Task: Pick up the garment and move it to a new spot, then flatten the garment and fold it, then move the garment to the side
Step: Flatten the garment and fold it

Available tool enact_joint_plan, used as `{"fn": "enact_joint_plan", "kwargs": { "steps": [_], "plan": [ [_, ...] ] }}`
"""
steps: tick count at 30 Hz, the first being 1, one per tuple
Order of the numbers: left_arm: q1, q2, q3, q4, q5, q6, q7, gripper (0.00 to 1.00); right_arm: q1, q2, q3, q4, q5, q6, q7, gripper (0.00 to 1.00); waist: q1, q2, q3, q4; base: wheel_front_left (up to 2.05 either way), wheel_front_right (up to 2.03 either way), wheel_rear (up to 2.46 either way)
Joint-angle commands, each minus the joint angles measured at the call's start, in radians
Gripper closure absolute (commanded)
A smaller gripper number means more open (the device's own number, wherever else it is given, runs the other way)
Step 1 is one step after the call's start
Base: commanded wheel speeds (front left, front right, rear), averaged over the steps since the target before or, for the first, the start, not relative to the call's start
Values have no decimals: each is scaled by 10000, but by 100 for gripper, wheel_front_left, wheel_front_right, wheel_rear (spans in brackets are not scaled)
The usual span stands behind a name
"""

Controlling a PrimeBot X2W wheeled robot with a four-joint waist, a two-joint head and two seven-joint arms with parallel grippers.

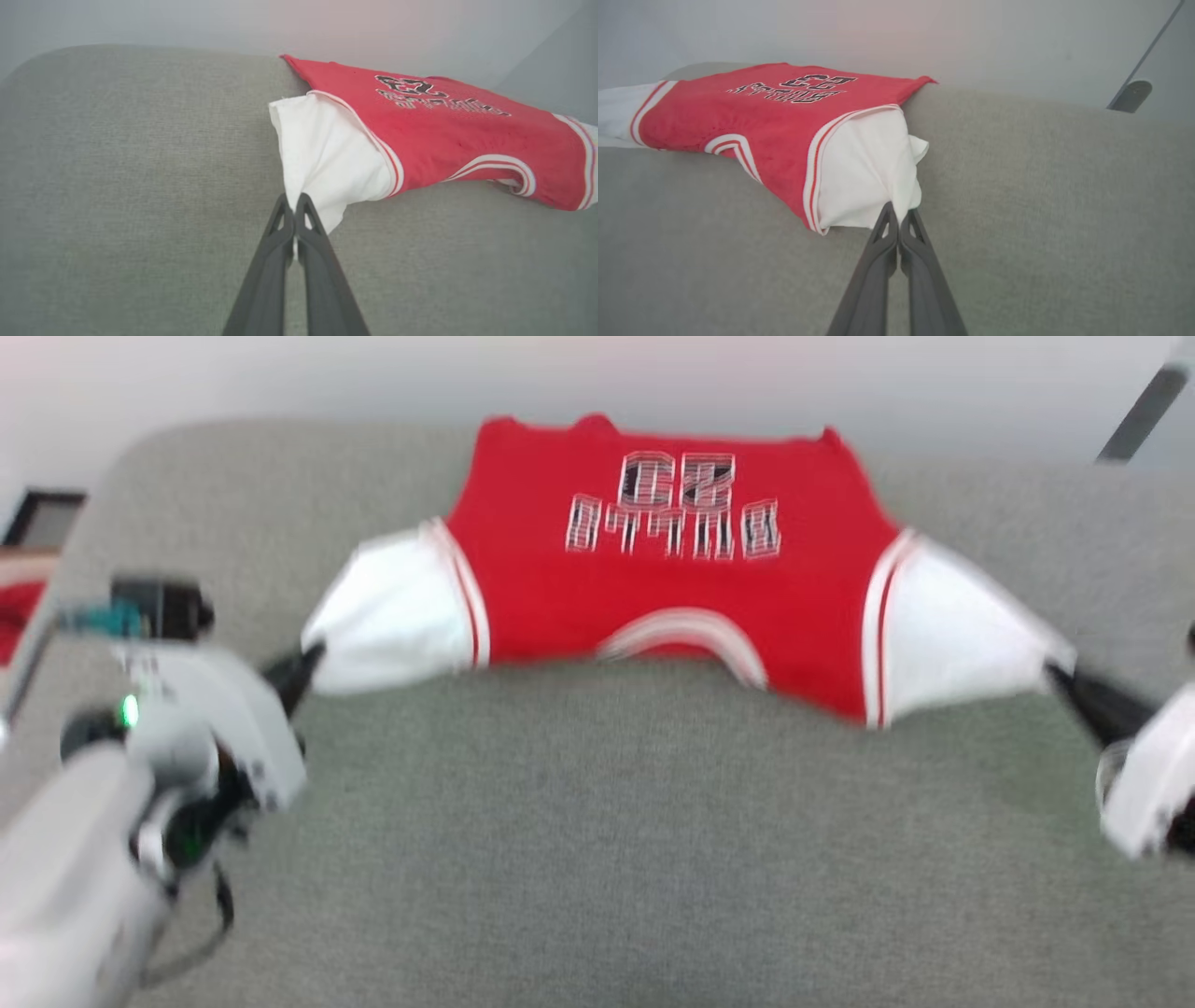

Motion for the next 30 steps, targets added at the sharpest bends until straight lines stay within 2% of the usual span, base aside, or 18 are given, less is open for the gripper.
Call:
{"fn": "enact_joint_plan", "kwargs": {
  "steps": [1, 11, 15, 22, 30],
  "plan": [
    [908, 357, 72, -708, -215, 420, 37, 100, 840, -206, -166, -478, 154, -7, 299, 100, 0, 0, -1531, -256, 0, 0, 0],
    [5544, 2313, 567, -5859, -1129, 3092, -331, 100, 5037, -607, -1163, -3070, 1086, -6, 2375, 100, 0, 0, -2139, -339, 0, 0, 0],
    [6968, 2745, 729, -7131, -1457, 3839, -673, 100, 6213, -504, -1694, -3784, 1247, -6, 3170, 100, 0, 0, -2154, -291, 0, 0, 0],
    [8555, 2954, 1004, -8098, -1826, 4580, -1388, 100, 7500, -61, -2469, -4673, 1067, -6, 4165, 100, 0, 0, -2033, -226, 0, 0, 0],
    [8885, 2728, 948, -8109, -1754, 4568, -1777, 100, 7525, 542, -2806, -4934, 355, -6, 4482, 100, 0, 0, -1886, -115, 0, 0, 0]
  ]
}}
